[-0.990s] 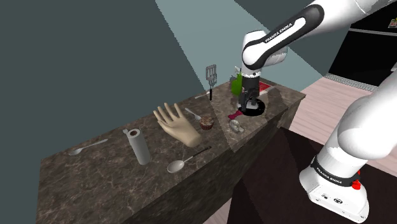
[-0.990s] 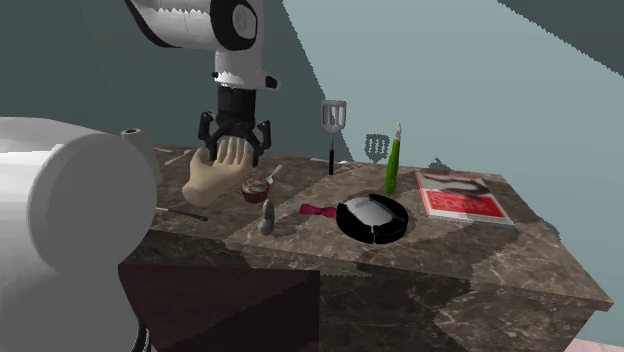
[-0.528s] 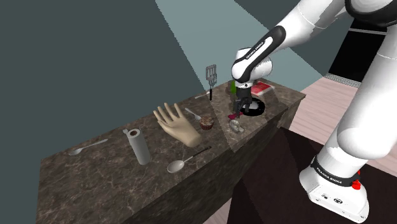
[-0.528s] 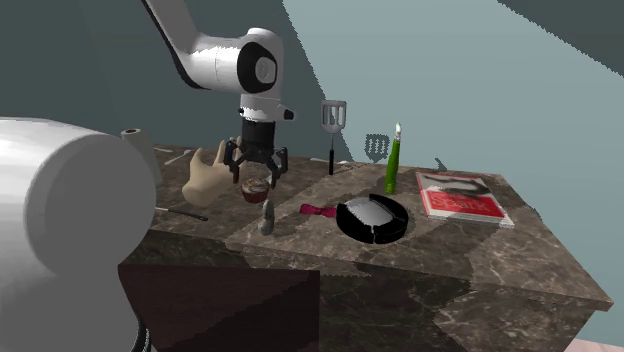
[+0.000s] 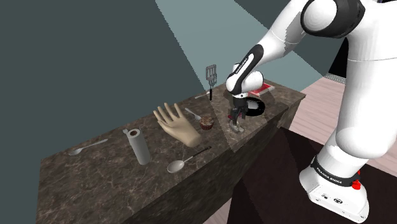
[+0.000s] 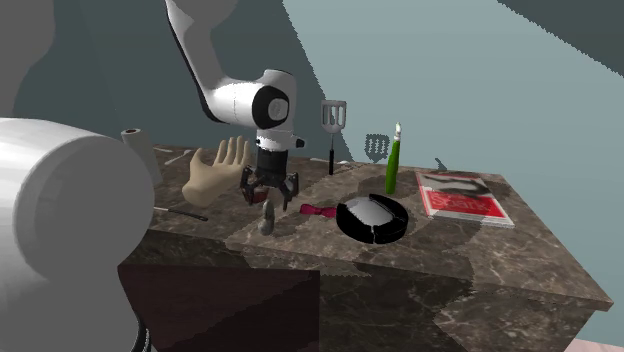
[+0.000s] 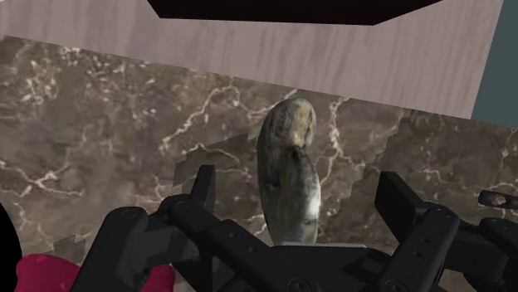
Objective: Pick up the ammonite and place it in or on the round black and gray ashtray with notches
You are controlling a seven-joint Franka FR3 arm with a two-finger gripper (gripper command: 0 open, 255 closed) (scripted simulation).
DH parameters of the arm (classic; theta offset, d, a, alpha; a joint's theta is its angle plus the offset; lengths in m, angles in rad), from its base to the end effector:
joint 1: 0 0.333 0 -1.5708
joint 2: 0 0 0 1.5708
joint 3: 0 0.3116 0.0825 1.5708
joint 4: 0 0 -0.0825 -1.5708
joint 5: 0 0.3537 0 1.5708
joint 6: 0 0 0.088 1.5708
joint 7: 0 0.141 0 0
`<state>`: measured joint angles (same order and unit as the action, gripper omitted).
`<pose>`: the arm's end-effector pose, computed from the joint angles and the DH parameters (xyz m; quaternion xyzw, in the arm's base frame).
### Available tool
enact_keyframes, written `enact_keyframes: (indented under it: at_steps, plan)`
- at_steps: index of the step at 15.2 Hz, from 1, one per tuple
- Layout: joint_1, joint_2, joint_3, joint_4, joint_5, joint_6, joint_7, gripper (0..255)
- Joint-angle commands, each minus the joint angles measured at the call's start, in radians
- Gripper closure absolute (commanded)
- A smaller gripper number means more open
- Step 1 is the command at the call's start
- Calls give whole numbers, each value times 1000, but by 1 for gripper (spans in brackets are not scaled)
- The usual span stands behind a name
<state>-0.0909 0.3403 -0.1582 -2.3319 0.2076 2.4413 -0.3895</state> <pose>0.4554 -0.1156 0.1657 -0.9933 0.0152 0.0952 0.0640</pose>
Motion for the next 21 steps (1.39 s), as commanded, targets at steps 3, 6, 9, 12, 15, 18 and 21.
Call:
enact_keyframes:
  at_steps: [3,6,9,12,15,18,21]
  plan:
    - [-4,47,12,-2,20,48,-13,0]
    - [-6,65,18,-4,28,68,-19,0]
    - [-6,65,18,-4,28,68,-19,0]
    - [-6,65,18,-4,28,68,-19,0]
    - [-6,64,18,-4,28,68,-19,255]
    - [-6,64,18,-4,28,68,-19,255]
    - [-6,64,18,-4,28,68,-19,255]
